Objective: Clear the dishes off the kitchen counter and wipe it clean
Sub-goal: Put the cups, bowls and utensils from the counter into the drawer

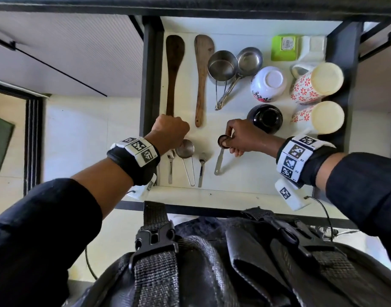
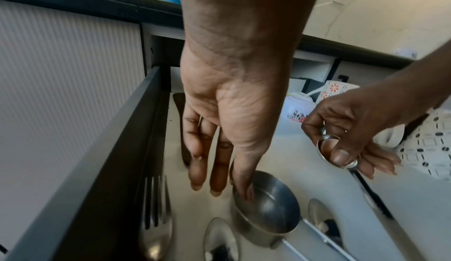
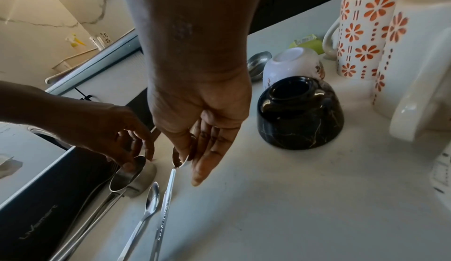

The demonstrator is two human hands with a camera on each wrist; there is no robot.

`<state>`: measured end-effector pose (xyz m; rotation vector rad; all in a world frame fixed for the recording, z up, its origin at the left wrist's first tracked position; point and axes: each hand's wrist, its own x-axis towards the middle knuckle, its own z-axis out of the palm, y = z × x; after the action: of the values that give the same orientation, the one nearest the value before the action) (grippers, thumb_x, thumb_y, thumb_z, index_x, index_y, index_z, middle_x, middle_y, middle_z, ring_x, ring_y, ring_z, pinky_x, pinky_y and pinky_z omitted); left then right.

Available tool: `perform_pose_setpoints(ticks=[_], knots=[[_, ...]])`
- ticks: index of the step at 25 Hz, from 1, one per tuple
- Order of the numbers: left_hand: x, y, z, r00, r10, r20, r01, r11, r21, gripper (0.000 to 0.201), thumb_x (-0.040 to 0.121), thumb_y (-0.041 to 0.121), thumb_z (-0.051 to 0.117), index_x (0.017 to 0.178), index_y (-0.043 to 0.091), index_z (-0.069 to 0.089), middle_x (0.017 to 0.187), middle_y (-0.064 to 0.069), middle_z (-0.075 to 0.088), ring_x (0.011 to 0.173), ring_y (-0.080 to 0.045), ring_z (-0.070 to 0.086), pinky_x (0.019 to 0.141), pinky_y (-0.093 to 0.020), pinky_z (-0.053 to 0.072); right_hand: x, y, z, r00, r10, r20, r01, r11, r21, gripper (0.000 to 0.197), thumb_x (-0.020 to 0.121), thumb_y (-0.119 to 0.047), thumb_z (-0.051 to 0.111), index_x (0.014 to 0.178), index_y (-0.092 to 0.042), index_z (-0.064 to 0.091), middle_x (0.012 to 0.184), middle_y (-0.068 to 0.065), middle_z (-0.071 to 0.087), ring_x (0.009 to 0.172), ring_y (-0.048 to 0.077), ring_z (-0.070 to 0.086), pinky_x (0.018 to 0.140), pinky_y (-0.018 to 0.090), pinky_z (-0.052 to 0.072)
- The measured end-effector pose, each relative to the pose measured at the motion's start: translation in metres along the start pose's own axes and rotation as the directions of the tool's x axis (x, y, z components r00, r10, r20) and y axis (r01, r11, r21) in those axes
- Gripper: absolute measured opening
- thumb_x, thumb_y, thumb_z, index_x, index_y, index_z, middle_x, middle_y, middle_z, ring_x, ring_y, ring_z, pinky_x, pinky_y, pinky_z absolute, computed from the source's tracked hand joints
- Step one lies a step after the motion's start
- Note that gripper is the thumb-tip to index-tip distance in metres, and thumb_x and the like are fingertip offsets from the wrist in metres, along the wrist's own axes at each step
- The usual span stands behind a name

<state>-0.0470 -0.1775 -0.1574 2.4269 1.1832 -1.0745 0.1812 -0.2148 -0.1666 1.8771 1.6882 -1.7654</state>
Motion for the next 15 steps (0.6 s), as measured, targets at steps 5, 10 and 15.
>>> perform_pose_setpoints(ticks=[5, 10, 15], knots=[[0.006, 0.001, 0.001, 0.999, 0.039, -0.004, -0.039, 0.999, -0.014, 0.015, 0.095, 0.03, 0.058, 0.101, 0.018, 0.065, 0.078, 0.001, 0.061, 0.073, -0.021, 0.066, 0.07, -0.033, 0.055, 0.01, -0.001, 0.014, 0.998, -0.021, 0.057, 0.025, 0.997, -0.07, 0.014, 0.088, -0.009, 0.059, 0.095, -0.006, 0.048, 0.069, 0.016, 0.07, 0.054, 0.03, 0.068, 0.051, 0.035, 0.057], [0.008, 0.0, 0.005, 0.999, 0.038, -0.025, -0.04, 0.996, -0.08, 0.015, 0.095, 0.03, 0.06, 0.105, 0.02, 0.065, 0.084, -0.002, 0.066, 0.072, -0.019, 0.064, 0.07, -0.032, 0.055, 0.014, 0.004, 0.029, 0.998, -0.012, 0.067, 0.019, 0.994, -0.108, 0.011, 0.087, -0.011, 0.058, 0.093, -0.008, 0.049, 0.069, 0.014, 0.069, 0.05, 0.023, 0.065, 0.05, 0.035, 0.056], [0.011, -0.002, 0.007, 0.999, 0.031, -0.029, -0.036, 0.984, -0.177, 0.027, 0.088, 0.039, 0.069, 0.109, 0.022, 0.065, 0.092, -0.003, 0.069, 0.079, -0.02, 0.065, 0.07, -0.03, 0.051, 0.019, 0.009, 0.034, 0.999, -0.034, 0.04, 0.045, 0.946, -0.321, 0.02, 0.085, -0.029, 0.064, 0.089, -0.014, 0.05, 0.085, 0.005, 0.064, 0.062, 0.022, 0.063, 0.059, 0.036, 0.053]])
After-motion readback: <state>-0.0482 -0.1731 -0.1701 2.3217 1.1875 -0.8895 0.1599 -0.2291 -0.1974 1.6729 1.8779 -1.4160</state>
